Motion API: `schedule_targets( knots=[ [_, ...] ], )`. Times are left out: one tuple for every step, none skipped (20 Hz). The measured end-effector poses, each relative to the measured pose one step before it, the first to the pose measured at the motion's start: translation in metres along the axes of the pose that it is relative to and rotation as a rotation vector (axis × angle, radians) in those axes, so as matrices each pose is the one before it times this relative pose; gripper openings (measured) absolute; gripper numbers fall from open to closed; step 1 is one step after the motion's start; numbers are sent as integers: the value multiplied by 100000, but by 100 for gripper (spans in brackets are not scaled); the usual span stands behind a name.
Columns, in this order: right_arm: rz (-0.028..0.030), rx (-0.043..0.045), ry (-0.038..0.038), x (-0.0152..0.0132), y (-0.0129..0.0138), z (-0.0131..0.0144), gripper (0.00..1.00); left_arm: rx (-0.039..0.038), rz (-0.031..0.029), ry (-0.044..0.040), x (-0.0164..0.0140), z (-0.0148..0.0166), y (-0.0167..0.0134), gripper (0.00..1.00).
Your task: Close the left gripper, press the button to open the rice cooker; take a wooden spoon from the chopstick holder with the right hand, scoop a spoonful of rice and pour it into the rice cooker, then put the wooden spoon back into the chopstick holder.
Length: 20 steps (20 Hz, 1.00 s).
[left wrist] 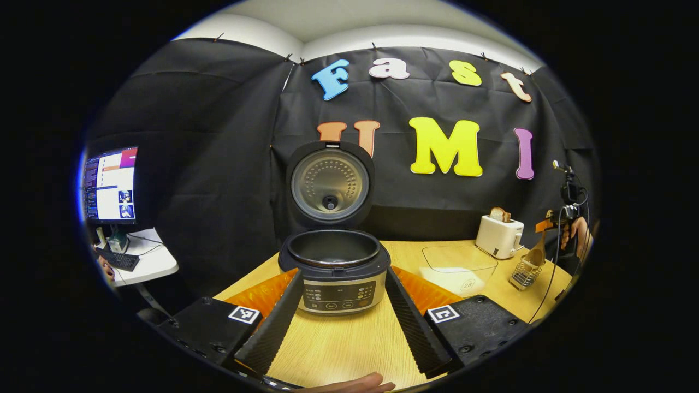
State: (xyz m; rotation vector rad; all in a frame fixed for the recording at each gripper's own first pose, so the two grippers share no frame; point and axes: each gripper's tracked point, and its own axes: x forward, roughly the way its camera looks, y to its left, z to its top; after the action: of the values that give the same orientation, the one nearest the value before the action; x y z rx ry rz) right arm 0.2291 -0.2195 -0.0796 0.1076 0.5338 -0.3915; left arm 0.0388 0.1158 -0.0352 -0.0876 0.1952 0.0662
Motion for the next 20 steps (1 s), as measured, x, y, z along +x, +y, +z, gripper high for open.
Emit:
schedule_targets(
  knots=[
    [1522, 538, 1376, -148, 294, -681, 28, 96, 13, -464, -32, 102, -96, 95],
    [483, 1217, 1500, -146, 111, -467, 31, 20, -24, -419, -6, 74, -76, 95],
    [-1064, 457, -255, 176, -383, 527, 33, 123, -20, -178, 18, 58, -144, 95],
    [-1176, -135, -1191, 43, -335, 338, 35, 148, -296, -97, 5, 6, -106, 95],
    [-1387, -529, -1698, 27, -315, 333, 39, 134, -349, 210, 30, -126, -122, 95],
    [-2267, -1067, -1452, -202, -549, 409, 44, -153, -25, 58, -29, 59, 155, 95],
    [-1954, -880, -1753, -234, -587, -16, 44, -633, 132, 115, 45, -103, 153, 95],
    [-531, -517, -2459, -522, -191, 656, 44, -789, 53, 326, 42, -36, -10, 95],
    [34, 130, -2550, -520, -75, 618, 52, -773, 236, 406, 91, -37, 136, 95],
    [457, 94, -1944, -465, -23, 415, 60, 491, 20, 633, 79, -90, -36, 95],
    [1020, -172, -1579, -658, 150, 285, 74, 738, 57, 260, 6, -114, 0, 95],
    [895, -636, -1619, -557, 55, 272, 80, 776, 482, -54, 5, 55, 158, 95],
    [988, -707, -1511, -581, 97, 214, 83, 694, 668, -293, 20, 109, 218, 95],
    [1229, -1492, -1972, -948, 196, 445, 90, 198, 490, -31, 90, 19, 294, 95],
    [504, -1621, -1908, -686, 185, -176, 98, 118, -283, 535, 157, 27, 43, 100],
    [98, -1702, -1820, -877, 134, 69, 97, -346, -123, 499, 179, 202, 16, 95],
    [1327, -1656, -1871, -1038, 491, -87, 98, -408, 86, -265, 186, 481, 60, 95],
    [890, -486, -1665, -1135, 515, -175, 96, -14, 226, -48, 283, 611, 156, 95],
    [1286, 77, -860, -1035, 617, -411, 96, 217, 254, -352, 350, 793, 94, 95],
    [1839, 398, -242, -1014, 770, -632, 97, 385, 535, -530, 512, 965, 200, 95]
  ],
)
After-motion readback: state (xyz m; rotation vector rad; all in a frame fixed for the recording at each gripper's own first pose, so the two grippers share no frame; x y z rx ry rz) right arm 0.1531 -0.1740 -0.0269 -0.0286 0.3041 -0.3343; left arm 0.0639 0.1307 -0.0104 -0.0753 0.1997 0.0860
